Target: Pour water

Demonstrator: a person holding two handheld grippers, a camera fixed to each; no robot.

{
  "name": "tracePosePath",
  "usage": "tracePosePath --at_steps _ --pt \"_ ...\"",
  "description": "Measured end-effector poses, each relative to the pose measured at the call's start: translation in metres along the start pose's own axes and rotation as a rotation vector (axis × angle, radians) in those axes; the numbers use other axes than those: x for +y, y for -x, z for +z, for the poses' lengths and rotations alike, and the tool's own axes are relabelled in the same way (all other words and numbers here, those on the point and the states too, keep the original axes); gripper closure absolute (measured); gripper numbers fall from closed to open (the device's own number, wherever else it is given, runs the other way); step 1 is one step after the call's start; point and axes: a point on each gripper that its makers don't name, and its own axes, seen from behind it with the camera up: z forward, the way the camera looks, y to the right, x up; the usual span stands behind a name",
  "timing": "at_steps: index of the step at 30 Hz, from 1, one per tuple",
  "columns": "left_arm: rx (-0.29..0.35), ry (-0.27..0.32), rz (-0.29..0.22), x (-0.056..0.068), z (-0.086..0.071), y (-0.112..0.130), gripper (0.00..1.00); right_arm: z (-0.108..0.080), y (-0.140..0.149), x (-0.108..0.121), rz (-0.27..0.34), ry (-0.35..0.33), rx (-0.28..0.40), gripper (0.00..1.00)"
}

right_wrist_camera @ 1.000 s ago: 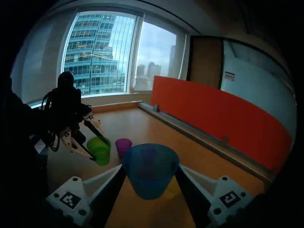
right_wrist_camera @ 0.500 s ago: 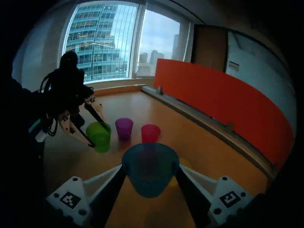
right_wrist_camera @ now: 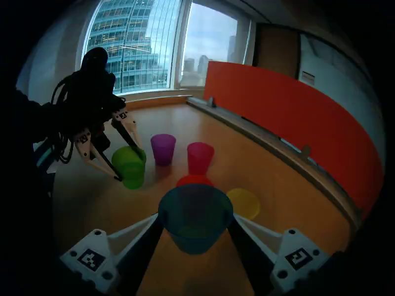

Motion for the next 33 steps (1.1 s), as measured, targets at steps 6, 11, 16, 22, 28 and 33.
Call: tracePosePath --at_steps 6,11,16,22,28,33 --pt "-0.010 0.011 -0.005 0.001 0.006 0.006 0.13 0.004 0.007 -0.003 0.003 -0.007 -0.014 0.09" --pt "-0.014 0.020 -0.013 0.003 0.011 0.010 0.13 0.006 0.010 -0.005 0.014 -0.015 -0.019 0.09" --pt "-0.020 0.022 -0.020 0.003 0.015 0.015 0.13 0.008 0.012 -0.005 0.020 -0.019 -0.022 0.09" --pt "-0.023 0.033 -0.025 0.005 0.016 0.019 0.13 0.009 0.015 -0.005 0.022 -0.020 -0.028 0.09" --pt "-0.020 0.037 -0.030 0.006 0.018 0.022 0.13 0.011 0.015 -0.004 0.028 -0.018 -0.031 0.09" --pt "-0.015 0.042 -0.039 0.007 0.018 0.024 0.13 0.012 0.015 -0.004 0.027 -0.017 -0.033 0.09"
